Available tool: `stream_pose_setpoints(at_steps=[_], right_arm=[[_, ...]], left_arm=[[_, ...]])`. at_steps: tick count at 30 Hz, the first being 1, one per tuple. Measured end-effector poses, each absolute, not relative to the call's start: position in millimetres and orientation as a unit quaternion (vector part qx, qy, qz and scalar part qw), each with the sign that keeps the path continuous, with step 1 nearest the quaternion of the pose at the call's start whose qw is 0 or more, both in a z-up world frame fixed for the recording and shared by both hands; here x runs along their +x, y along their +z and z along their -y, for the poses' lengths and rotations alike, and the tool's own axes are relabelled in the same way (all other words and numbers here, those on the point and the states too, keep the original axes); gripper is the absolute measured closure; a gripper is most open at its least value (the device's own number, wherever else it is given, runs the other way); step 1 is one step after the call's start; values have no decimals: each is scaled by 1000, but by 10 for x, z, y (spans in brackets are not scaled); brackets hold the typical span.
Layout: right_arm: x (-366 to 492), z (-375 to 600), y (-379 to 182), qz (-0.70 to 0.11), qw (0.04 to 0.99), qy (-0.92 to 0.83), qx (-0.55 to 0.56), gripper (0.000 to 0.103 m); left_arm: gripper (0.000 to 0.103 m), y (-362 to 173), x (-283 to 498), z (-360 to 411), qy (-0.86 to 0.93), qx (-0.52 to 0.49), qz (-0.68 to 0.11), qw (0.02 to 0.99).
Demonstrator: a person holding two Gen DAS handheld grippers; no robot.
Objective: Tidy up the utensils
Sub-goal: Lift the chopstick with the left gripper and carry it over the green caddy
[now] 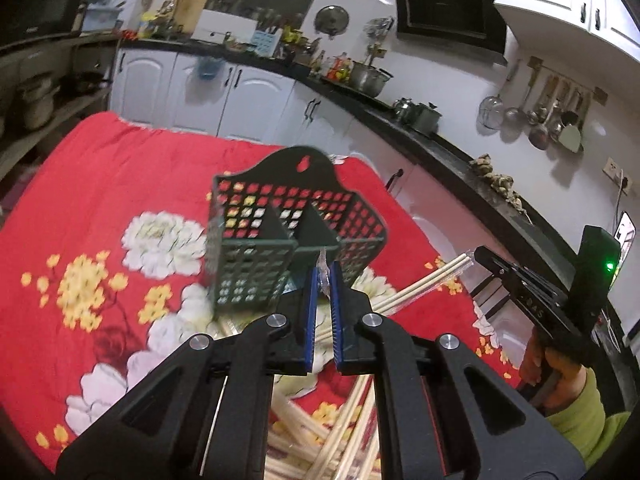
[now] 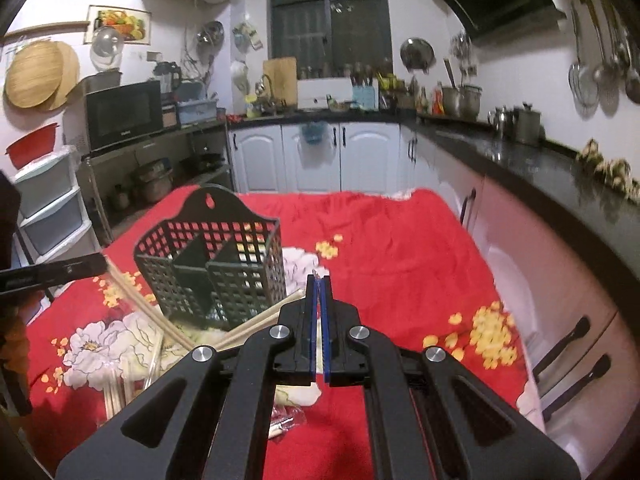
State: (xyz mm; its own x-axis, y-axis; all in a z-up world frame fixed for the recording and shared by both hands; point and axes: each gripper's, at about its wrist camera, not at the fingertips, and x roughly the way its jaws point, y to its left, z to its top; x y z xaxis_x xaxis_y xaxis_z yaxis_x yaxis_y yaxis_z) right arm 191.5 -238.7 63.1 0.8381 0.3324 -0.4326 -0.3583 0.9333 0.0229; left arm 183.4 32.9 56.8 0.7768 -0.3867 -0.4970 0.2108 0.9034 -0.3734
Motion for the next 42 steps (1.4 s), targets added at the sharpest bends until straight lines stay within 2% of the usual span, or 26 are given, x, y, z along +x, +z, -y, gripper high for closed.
stream_pose_setpoints(at_steps=[20, 42], right_arm=[[1708, 2452, 1125, -161, 967, 191, -40, 101], [1749, 2251, 1942, -90, 966, 243, -19, 101]], left_arm=[[100, 1056, 2011, 4, -189, -122, -258, 940], [100, 2005, 2019, -361, -149, -116, -162, 969]])
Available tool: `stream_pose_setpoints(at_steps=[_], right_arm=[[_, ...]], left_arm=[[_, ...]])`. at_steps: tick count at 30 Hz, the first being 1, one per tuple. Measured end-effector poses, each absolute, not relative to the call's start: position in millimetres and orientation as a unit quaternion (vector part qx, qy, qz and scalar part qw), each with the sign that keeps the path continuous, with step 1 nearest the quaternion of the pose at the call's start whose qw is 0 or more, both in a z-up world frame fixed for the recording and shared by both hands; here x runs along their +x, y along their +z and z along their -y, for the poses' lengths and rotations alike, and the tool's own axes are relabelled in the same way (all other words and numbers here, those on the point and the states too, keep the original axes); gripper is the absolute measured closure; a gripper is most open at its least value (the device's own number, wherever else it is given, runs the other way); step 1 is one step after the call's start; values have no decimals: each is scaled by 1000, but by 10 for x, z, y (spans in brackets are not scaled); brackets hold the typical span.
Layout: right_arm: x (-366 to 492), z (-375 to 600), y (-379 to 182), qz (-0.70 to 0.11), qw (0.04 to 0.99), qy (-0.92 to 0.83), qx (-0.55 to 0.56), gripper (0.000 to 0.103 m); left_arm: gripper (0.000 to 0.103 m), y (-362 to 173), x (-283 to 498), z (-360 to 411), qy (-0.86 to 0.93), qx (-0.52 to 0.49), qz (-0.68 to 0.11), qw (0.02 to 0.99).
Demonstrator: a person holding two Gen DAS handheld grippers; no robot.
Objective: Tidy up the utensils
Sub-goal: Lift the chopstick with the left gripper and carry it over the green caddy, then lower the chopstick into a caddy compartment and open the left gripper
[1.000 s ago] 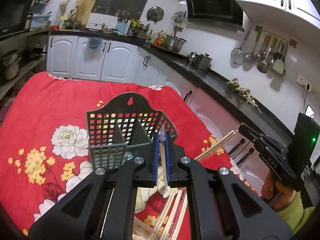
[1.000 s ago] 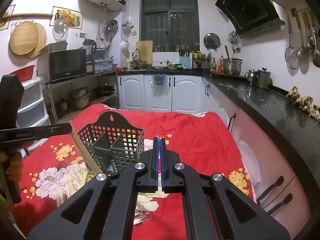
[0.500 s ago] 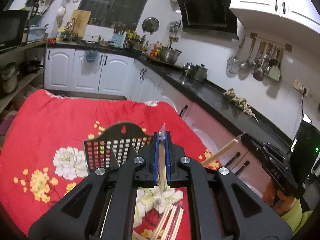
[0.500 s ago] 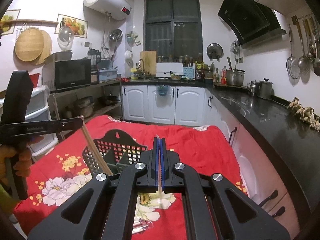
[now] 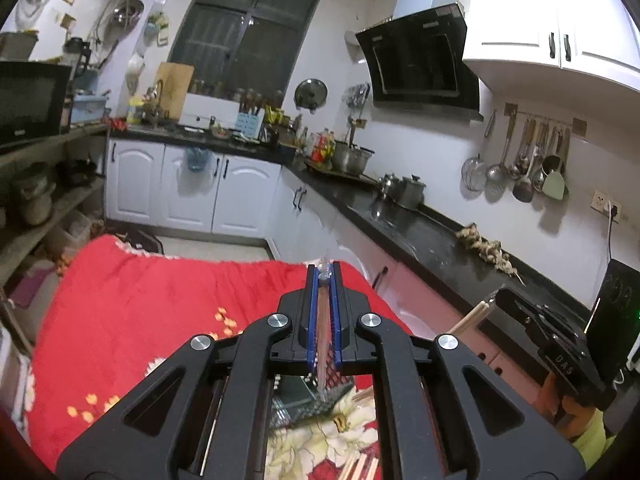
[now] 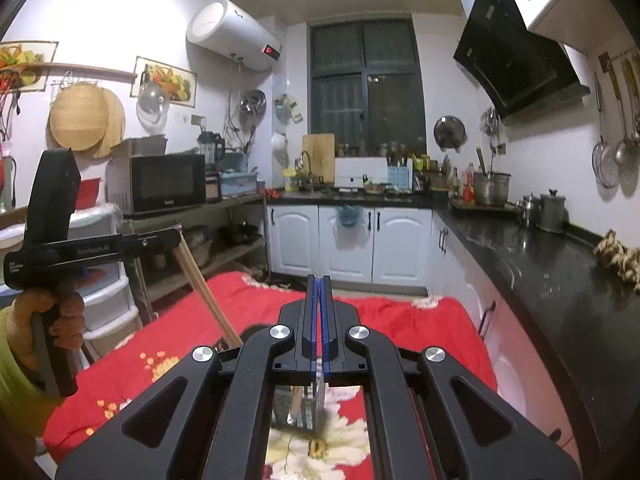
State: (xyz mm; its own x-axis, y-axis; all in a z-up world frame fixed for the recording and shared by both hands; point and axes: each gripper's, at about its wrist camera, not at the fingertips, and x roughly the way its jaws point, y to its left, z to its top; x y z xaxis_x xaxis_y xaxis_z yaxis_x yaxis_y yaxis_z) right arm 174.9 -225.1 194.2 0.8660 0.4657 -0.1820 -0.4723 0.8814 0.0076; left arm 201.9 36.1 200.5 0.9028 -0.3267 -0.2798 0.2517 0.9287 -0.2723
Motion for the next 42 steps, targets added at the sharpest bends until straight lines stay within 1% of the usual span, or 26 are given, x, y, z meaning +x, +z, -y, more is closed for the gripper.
stream_pose_setpoints(at_steps=[8, 17, 28, 40, 42], right_arm=[[1908, 2160, 2140, -72, 968, 241, -18, 101], [2140, 1991, 2083, -73, 971, 229, -22, 101], [2428, 1838, 1681, -123, 967, 221, -21, 101], [2480, 1745, 1328, -158, 962, 222, -13, 100], [2485, 1751, 1286, -164, 962, 219, -12, 97]], left_arm=[[100, 2072, 2183, -408, -126, -109, -155, 974], [100, 1760, 2430, -396, -123, -111, -183, 969], [100, 1392, 2549, -347, -121, -106, -204, 966], [100, 1023, 2625, -261, -120, -96, -232, 961], [100, 979, 2627, -259, -119, -97, -237, 959]])
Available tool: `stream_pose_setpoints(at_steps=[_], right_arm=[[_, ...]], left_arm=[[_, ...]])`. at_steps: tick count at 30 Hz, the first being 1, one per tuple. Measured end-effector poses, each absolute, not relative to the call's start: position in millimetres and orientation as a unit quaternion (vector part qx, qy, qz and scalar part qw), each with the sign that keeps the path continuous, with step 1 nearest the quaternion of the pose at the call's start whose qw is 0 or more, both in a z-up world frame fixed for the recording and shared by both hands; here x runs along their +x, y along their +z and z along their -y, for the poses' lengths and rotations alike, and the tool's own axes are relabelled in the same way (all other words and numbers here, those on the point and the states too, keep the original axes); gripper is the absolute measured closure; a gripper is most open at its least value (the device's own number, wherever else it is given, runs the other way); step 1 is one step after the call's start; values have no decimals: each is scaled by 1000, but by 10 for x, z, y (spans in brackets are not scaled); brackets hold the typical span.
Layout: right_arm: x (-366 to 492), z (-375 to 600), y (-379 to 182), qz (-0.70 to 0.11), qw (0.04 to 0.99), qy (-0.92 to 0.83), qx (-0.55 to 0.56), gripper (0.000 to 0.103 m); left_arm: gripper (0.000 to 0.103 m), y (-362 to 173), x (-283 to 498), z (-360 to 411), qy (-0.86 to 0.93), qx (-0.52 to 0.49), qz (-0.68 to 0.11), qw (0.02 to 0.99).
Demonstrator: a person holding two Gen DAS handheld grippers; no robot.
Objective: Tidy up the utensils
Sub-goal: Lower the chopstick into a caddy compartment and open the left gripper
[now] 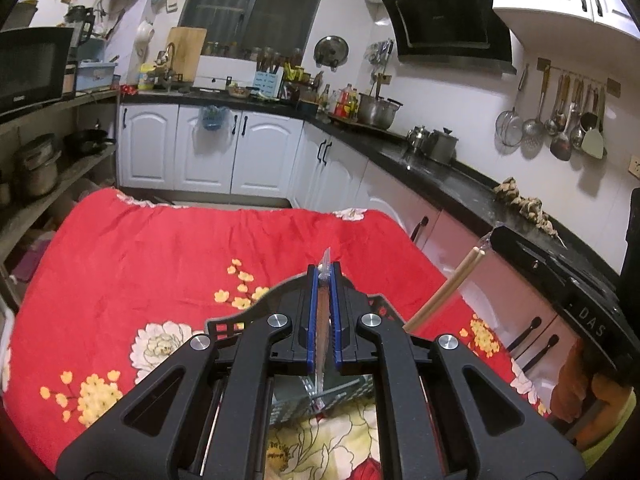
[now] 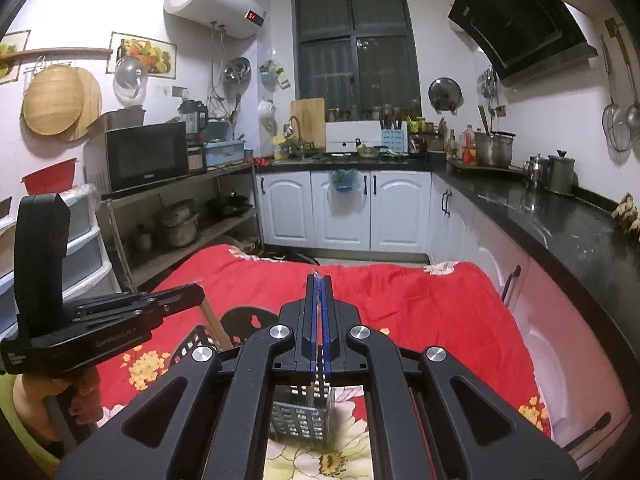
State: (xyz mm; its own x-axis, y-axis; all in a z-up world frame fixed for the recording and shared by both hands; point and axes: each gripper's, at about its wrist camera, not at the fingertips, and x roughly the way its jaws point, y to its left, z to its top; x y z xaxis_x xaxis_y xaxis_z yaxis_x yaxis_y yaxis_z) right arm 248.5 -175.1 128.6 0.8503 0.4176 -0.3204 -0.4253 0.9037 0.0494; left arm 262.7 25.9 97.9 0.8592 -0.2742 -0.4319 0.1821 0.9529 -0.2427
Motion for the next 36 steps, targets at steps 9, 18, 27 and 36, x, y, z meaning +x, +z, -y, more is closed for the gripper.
stream_pose_setpoints(at_steps=[9, 18, 27, 36], right_arm=[[2477, 1898, 1202, -169, 963, 211, 16, 60], [2412, 2046, 1168, -170, 963, 209, 24, 38], [2211, 2216, 1194, -160, 964, 210, 30, 25], [1973, 2295, 1251, -149, 966, 212, 26, 20]], left_arm=[[69, 914, 2580, -287, -109, -102, -245, 958], [23, 952, 2447, -394, -91, -120, -233, 961], [11, 1030, 2255, -454, -91, -135, -217, 962], [11, 1055, 2043, -505, -93, -147, -207, 963]])
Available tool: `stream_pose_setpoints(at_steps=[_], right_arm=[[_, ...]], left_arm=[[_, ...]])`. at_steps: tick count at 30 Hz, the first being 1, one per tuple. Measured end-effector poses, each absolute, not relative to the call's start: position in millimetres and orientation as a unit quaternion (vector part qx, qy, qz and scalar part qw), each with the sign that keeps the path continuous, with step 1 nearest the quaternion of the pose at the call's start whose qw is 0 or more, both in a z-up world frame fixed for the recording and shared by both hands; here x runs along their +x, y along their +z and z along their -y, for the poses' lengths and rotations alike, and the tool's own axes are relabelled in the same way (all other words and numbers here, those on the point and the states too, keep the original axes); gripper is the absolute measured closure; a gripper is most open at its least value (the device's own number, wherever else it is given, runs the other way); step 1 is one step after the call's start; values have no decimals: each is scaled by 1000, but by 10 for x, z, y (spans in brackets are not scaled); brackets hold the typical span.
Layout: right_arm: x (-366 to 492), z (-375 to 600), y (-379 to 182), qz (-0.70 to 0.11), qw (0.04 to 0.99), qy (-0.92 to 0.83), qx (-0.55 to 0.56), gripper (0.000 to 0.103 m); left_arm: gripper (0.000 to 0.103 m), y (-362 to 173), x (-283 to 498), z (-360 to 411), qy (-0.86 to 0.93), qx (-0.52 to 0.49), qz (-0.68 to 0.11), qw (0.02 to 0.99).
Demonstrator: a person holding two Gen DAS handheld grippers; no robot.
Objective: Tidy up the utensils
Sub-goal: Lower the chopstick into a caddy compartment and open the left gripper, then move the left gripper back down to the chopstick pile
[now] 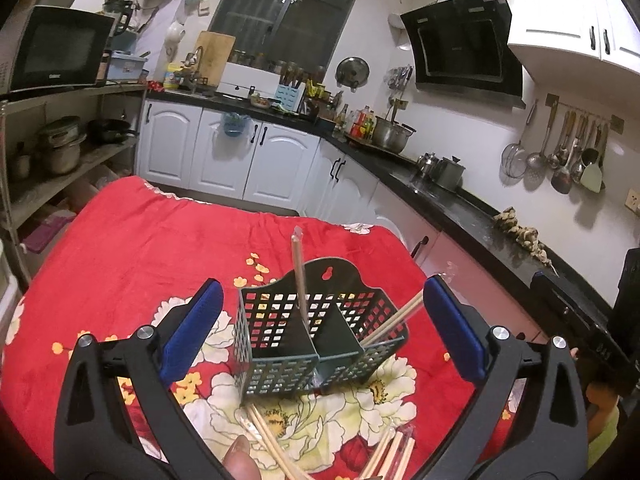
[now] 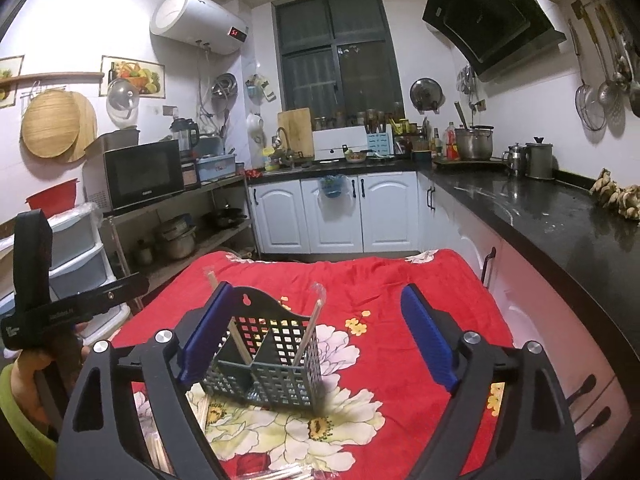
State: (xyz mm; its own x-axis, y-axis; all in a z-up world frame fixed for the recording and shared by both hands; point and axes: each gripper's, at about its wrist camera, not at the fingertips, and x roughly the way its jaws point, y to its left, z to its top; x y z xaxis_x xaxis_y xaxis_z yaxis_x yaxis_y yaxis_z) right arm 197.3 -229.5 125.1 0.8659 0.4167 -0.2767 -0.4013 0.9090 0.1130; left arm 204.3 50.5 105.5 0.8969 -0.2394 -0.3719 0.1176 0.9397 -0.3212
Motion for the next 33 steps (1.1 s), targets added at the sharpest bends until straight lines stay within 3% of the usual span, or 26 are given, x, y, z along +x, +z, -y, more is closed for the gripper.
stream_pose_setpoints(at_steps=[33], right_arm=[[1618, 2174, 808, -194, 950, 246, 0, 18]], left_arm=[[11, 564, 1507, -567, -77, -153, -248, 953]])
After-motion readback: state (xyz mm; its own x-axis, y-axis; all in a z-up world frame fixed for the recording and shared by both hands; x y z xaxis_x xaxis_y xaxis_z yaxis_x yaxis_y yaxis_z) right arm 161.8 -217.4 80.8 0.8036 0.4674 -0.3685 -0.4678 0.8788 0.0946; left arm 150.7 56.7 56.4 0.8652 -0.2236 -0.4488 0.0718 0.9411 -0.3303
